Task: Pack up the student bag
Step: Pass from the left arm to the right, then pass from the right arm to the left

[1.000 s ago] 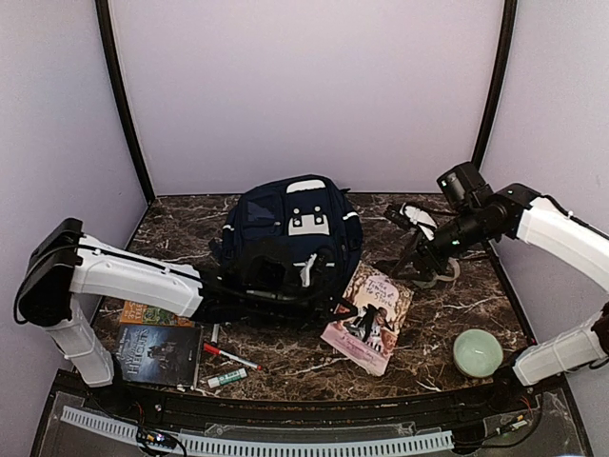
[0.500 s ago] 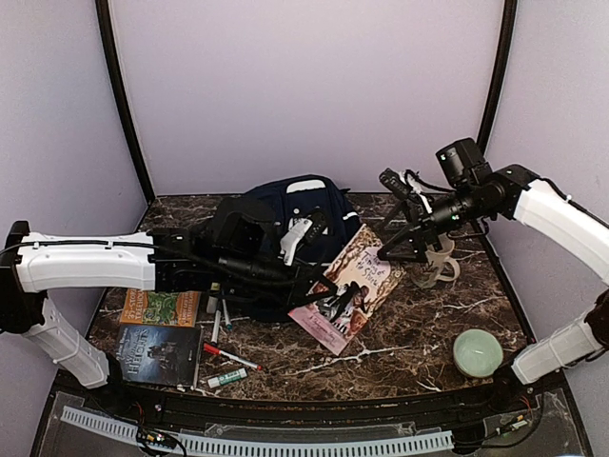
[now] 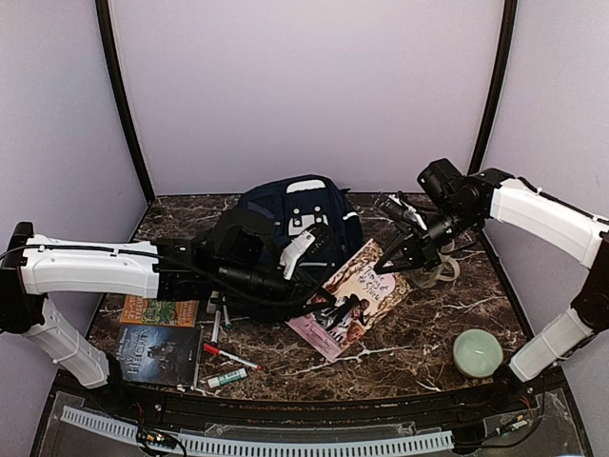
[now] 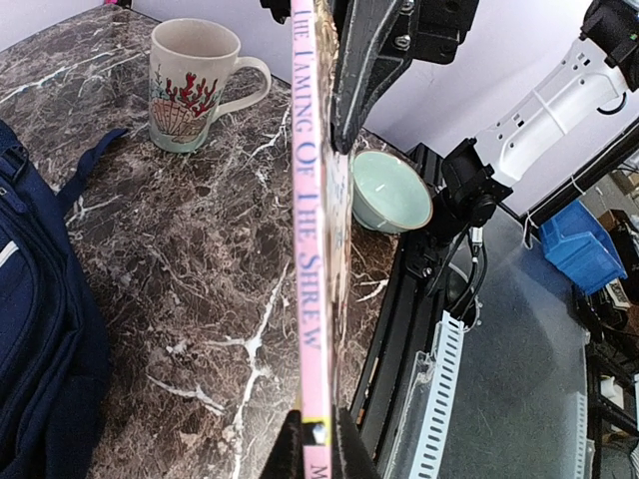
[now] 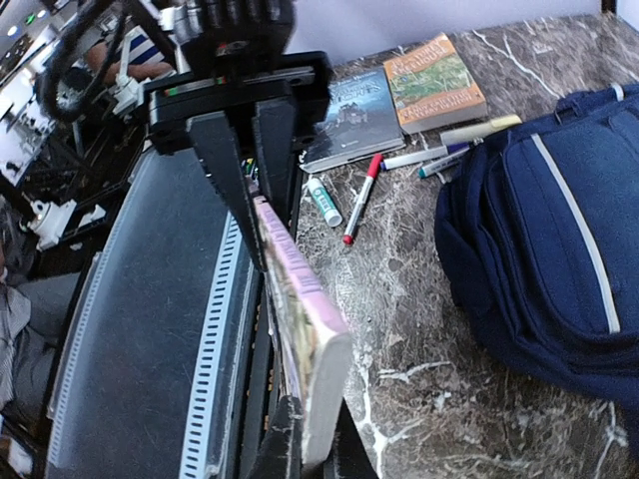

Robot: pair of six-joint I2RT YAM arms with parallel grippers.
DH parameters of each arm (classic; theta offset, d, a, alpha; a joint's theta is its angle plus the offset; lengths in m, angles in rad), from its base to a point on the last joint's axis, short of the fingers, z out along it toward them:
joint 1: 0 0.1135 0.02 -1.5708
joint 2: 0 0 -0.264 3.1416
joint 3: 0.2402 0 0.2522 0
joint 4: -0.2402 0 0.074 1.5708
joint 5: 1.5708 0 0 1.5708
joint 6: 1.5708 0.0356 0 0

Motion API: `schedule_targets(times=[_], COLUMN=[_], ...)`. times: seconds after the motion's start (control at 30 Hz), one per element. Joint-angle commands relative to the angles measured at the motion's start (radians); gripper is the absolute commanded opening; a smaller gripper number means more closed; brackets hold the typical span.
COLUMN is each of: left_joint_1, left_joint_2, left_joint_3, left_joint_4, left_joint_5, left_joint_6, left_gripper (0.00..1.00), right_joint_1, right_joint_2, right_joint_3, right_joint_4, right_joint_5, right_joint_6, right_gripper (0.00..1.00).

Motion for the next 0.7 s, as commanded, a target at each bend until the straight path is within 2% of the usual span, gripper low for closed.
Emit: schedule_targets(times=[0.0, 0.07, 0.17, 0.23, 0.47, 0.57, 0.67], left_joint_1=[0.011, 0.014, 0.014, 0.014, 0.014, 0.012, 0.010], left_joint_2=[-0.011, 0.019, 0.074, 0.098, 0.111, 0.149, 0.177], left_joint_3=[0.023, 0.060, 0.143, 0.171, 0.165, 0.183, 0.208], left_joint_4=[0.019, -0.043, -0.161, -0.217, -0.210, -0.204, -0.183], left_joint_5=[0.020, 0.034, 0.050, 0.063, 0.050, 0.022, -0.002], left_joint_6=[0.057, 0.085, 0.129, 0.150, 0.203, 0.227, 0.259], left_gripper=[0.00, 0.04, 0.29, 0.38, 0.41, 0.42, 0.46], right_joint_1=[0.008, 0.019, 0.049, 0.066, 0.083, 0.085, 0.089], right_joint_2=[-0.013, -0.021, -0.060, -0.102, -0.187, -0.171, -0.128], right_joint_3=[-0.018, -0.015, -0.016, -0.037, -0.096, -0.091, -0.065], right_joint_4=[-0.035, -0.023, -0.002, 0.027, 0.045, 0.019, -0.029], right_joint_5=[-0.027, 0.012, 0.102, 0.153, 0.274, 0.289, 0.293], right_joint_6=[-0.041, -0.030, -0.011, 0.011, 0.035, 0.020, -0.009], right_gripper=[0.00, 0.00, 0.00, 0.00, 0.00, 0.00, 0.00])
